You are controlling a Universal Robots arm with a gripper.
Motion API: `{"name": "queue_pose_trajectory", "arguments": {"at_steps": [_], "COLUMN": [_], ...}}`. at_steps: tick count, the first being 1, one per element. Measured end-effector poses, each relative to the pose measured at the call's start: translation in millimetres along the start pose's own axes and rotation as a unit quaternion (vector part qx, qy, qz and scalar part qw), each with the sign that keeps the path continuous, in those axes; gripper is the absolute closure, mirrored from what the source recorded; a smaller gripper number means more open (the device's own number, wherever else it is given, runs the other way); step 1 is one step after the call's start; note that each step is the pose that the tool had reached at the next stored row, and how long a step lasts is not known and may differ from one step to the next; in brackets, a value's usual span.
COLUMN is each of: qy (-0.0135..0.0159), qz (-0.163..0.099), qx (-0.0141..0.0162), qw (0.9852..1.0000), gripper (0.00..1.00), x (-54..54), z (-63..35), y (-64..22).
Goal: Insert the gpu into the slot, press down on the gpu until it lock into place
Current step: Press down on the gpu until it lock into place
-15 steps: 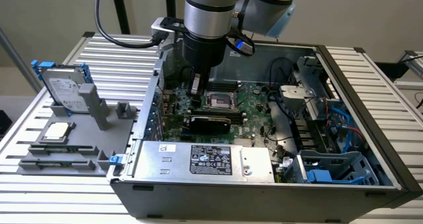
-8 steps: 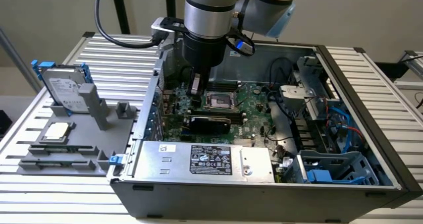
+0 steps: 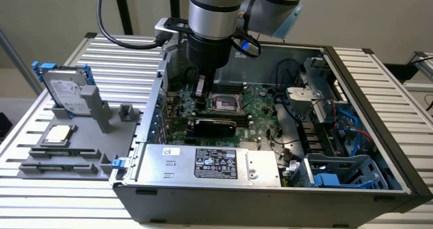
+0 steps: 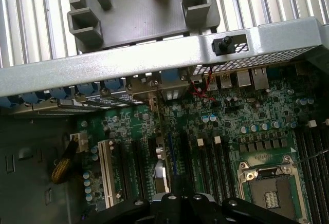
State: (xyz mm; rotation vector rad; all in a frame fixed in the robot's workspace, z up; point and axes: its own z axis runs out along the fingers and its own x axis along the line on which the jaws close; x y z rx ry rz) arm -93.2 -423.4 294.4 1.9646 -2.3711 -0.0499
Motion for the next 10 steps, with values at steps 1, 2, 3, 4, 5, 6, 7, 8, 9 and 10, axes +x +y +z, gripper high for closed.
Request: {"name": "queue_pose_trajectory", "arguments": {"at_steps": [1,2,3,4,5,6,7,8,9,10], "qy": [0.0000,0.0000,0.0000,0.0000,0.0000,0.0000,0.0000,0.0000,0.0000,0.0000], "qz": [0.000,0.000,0.000,0.000,0.000,0.000,0.000,0.000,0.000,0.000], "qx": [0.0000,0.0000,0.0000,0.0000,0.0000,0.0000,0.0000,0.0000,0.0000,0.0000], "qw": [1.0000,1.0000,1.0000,1.0000,1.0000,1.0000,1.0000,1.0000,1.0000,1.0000], "gripper": [0.89,0.89,0.89,0.89,0.89,0.89,0.89,0.89,0.89,0.89], "x": [0.0,0.0,0.0,0.0,0.0,0.0,0.0,0.0,0.0,0.0], "z": [0.0,0.0,0.0,0.0,0.0,0.0,0.0,0.0,0.0,0.0], "y": [0.0,0.0,0.0,0.0,0.0,0.0,0.0,0.0,0.0,0.0]}}
